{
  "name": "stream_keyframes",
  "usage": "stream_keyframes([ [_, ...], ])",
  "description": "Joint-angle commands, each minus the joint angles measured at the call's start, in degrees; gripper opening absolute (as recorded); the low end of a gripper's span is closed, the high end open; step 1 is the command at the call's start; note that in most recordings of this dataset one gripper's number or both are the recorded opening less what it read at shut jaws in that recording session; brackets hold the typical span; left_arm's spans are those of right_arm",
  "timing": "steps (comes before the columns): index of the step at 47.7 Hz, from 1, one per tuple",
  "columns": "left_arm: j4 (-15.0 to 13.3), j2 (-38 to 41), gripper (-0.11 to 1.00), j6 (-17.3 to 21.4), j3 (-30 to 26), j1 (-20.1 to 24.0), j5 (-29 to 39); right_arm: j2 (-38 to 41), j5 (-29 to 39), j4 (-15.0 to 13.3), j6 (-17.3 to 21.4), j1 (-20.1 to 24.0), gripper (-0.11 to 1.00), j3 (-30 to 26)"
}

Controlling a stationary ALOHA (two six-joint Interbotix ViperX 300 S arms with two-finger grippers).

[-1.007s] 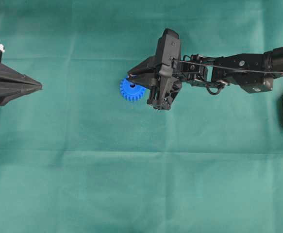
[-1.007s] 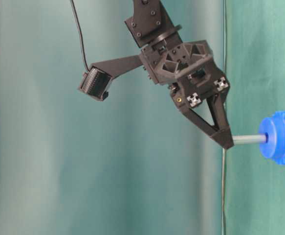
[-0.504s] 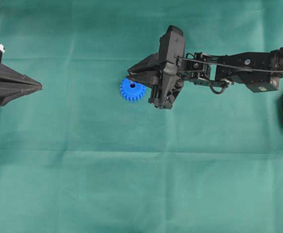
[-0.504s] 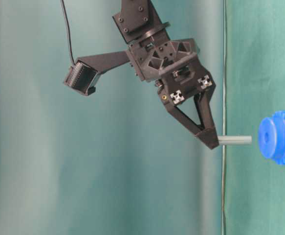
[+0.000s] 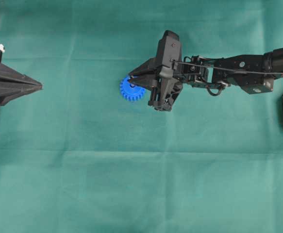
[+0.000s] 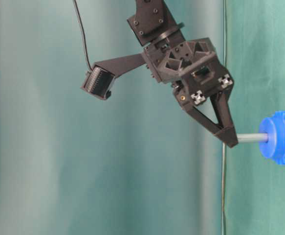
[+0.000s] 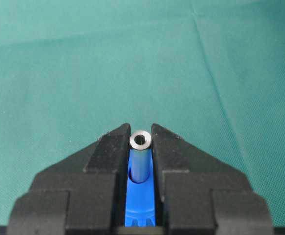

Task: Insert the shaft placed at a random location into the center hole of the small gear at another random location.
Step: 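Lower the shaft into the gear's center hole with the right gripper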

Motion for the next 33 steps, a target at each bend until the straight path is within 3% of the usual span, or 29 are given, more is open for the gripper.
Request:
stream_keyframes([
  [1,0.1,0.4,0.00,-0.1,-1.0,-0.2,-0.3,-0.6,-1.3,0.3,-0.4,0.2,0.13,-0.4],
  [33,0.0,0.4,0.00,-0.1,-1.0,-0.2,-0.3,3.6,-2.5,0.2,-0.2,1.1,0.13,-0.8],
])
